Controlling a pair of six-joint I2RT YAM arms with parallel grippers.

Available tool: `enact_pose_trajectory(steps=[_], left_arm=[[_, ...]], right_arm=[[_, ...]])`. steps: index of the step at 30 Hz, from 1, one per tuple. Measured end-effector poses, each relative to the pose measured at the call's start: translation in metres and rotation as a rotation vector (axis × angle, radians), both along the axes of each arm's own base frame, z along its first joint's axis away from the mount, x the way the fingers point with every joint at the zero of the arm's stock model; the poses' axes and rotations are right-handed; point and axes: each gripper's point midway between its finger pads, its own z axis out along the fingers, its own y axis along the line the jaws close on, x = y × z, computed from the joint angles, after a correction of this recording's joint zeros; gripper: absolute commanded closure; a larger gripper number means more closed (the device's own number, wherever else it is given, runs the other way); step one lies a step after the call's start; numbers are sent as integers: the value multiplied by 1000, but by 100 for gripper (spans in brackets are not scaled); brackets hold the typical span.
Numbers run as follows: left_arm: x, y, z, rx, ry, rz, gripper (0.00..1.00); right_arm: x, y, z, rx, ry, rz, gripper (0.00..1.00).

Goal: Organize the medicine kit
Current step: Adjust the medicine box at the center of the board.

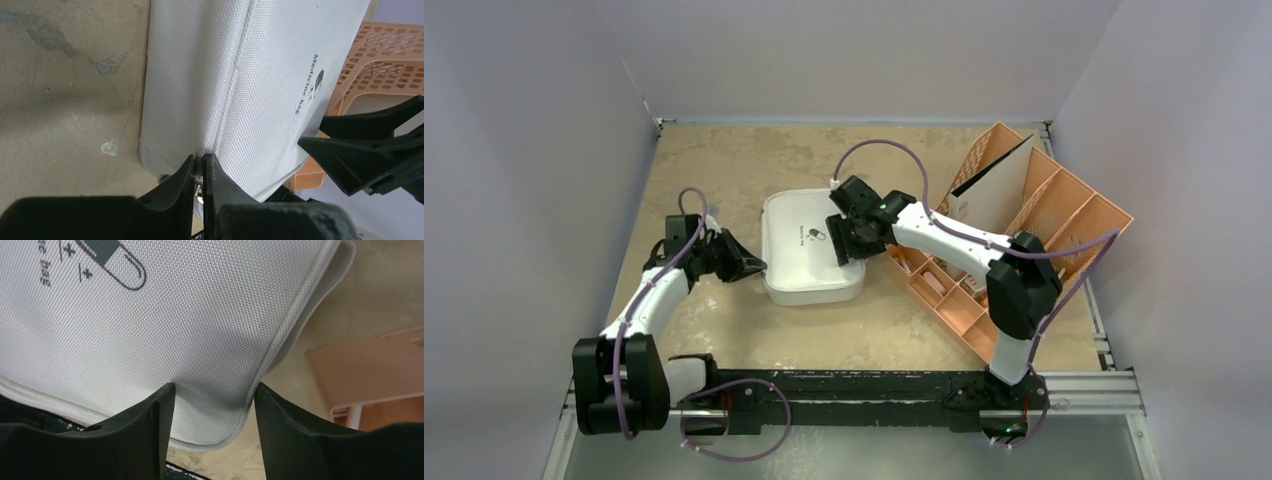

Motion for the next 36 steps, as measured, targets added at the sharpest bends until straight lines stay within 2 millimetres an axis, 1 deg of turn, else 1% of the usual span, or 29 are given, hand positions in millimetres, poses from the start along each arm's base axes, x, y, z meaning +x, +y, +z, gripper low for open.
enact_pose_trajectory(steps=[2, 7, 12, 14, 17, 19, 22, 24, 26, 28, 32, 34, 36], left_arm=[[-5, -1, 0, -15, 3, 29, 94], [-9, -2, 0, -40, 30, 72, 94], [-19, -7, 0, -72, 48, 103, 90], [-24, -11, 0, -95, 58, 113, 86], [-29, -17, 1, -128, 74, 113, 81], [-30, -20, 3, -141, 80, 111, 76], [-31, -21, 7, -144, 78, 99, 68], [-29, -22, 14, -142, 67, 87, 65], [-26, -23, 21, -141, 45, 72, 65], [-22, -25, 30, -153, 16, 55, 65], [-19, -29, 35, -178, -7, 29, 65], [-17, -31, 36, -186, -13, 20, 65], [-16, -32, 37, -191, -19, 13, 65]], right_arm=[[10, 3, 0, -26, -13, 32, 39], [44, 13, 0, -57, -82, 107, 38], [76, 28, 1, -39, -147, 164, 38], [89, 35, 2, -25, -175, 180, 38], [102, 45, 5, -5, -208, 205, 33], [106, 48, 9, 3, -220, 213, 26], [104, 48, 20, 18, -229, 204, 11], [101, 48, 35, 43, -246, 184, 2], [93, 46, 56, 78, -269, 161, 1], [81, 43, 82, 127, -290, 124, 1], [51, 39, 124, 230, -313, 68, 1], [36, 38, 134, 268, -306, 51, 2], [19, 38, 133, 292, -282, 37, 4]])
